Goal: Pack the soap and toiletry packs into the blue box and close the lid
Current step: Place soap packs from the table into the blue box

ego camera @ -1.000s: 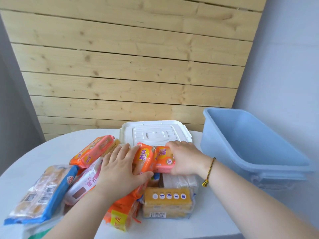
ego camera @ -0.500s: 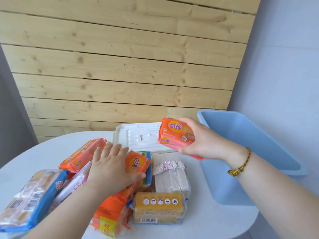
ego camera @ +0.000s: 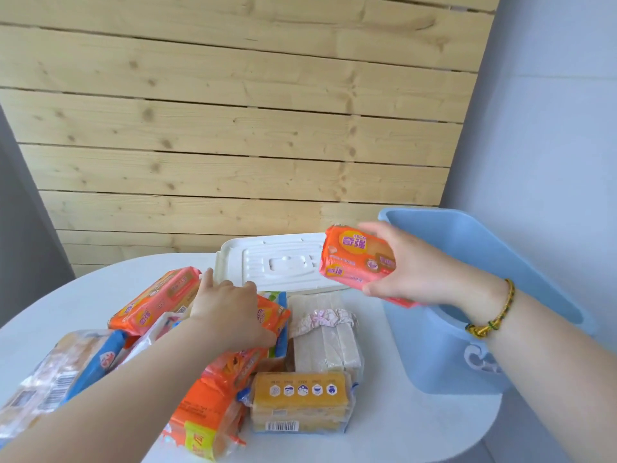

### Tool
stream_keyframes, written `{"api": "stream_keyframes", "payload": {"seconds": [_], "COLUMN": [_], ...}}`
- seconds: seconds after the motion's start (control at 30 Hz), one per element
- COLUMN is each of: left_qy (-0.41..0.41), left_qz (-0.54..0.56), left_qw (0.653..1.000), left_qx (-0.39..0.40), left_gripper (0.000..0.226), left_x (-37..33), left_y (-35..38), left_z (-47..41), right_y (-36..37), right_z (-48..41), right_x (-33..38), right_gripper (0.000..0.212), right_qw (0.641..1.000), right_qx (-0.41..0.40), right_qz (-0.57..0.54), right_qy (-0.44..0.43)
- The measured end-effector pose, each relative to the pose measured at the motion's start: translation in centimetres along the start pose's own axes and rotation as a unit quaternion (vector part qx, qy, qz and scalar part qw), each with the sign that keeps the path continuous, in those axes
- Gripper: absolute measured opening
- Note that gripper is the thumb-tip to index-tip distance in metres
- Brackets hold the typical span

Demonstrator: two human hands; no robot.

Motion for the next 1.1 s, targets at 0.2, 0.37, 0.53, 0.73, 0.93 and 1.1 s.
{"api": "stream_keyframes", "payload": {"seconds": [0.2,0.37,0.53,0.73,0.93,1.1], "left_qy": [0.026,0.078,0.105,0.108,0.117,0.138], "left_qz": [0.148,0.346,0.359,0.352,0.327,0.349], "left_qw": [0.986,0.918,0.912,0.914,0.924,0.915], "left_qx": [-0.079,-0.176,-0.169,-0.169,-0.161,-0.15], "left_gripper": [0.059,0.068,0.085,0.069,0.067,0.07], "left_x": [0.4,-1.2,-3.6,-5.3,-5.8,-6.2], "left_y": [-2.9,-5.9,-6.7,-6.4,-6.0,-5.4], "left_z": [-0.3,-1.0,-4.1,-7.8,-9.8,-11.3], "right_y": [-5.7,-9.4,-9.0,-2.4,1.7,3.1], "right_z": [1.8,0.3,-3.3,-7.4,-8.9,-9.6], "right_x": [-1.5,-5.3,-9.1,-13.2,-15.7,-16.8], "right_gripper": [0.084,0.067,0.067,0.061,0.044,0.033], "right_qw": [0.999,0.993,0.932,0.884,0.9,0.924], "right_qx": [-0.044,-0.018,0.142,0.217,0.174,0.119], "right_qz": [0.0,0.018,0.264,0.372,0.375,0.343], "right_qy": [0.026,0.111,0.206,0.184,0.135,0.124]}}
Point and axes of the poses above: each hand's wrist, its own z-axis away from the middle knuckle, its own y-axis out of the palm, x = y × z, the point moved 2 cm from there along -z, towards the middle knuckle, and after that the axes turned 4 degrees about y, right-handed, at the moved point
